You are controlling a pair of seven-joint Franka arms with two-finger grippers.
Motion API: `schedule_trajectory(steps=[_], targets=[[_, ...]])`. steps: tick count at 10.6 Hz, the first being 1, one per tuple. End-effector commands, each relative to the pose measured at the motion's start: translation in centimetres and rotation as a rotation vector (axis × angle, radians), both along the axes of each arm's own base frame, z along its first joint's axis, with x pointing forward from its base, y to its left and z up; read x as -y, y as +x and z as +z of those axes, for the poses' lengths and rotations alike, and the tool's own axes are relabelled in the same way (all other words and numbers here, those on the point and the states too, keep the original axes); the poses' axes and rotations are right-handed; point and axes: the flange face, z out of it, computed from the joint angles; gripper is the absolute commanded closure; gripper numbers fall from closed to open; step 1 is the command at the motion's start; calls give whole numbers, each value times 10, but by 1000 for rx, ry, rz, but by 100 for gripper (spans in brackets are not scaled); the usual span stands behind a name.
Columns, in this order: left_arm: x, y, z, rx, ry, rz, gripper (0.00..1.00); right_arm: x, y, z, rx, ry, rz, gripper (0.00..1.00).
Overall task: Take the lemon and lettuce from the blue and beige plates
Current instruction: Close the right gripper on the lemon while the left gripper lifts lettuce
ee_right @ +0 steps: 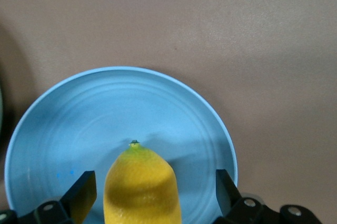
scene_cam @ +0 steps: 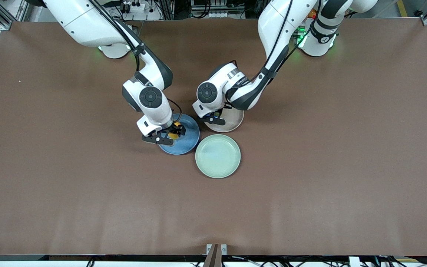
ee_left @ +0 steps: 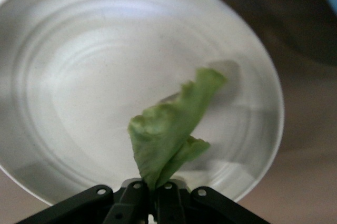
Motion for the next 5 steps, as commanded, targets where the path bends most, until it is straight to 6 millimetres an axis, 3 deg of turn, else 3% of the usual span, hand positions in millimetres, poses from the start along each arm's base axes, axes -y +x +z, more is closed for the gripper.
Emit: schedule_trajectory(steps=[1, 5], targets=[[2, 5, 26, 46, 0, 19, 100, -10, -6, -11, 18, -12, -11, 0], [-12, 31, 80, 97, -40, 56, 100, -15, -10, -21, 31, -25, -21, 0]])
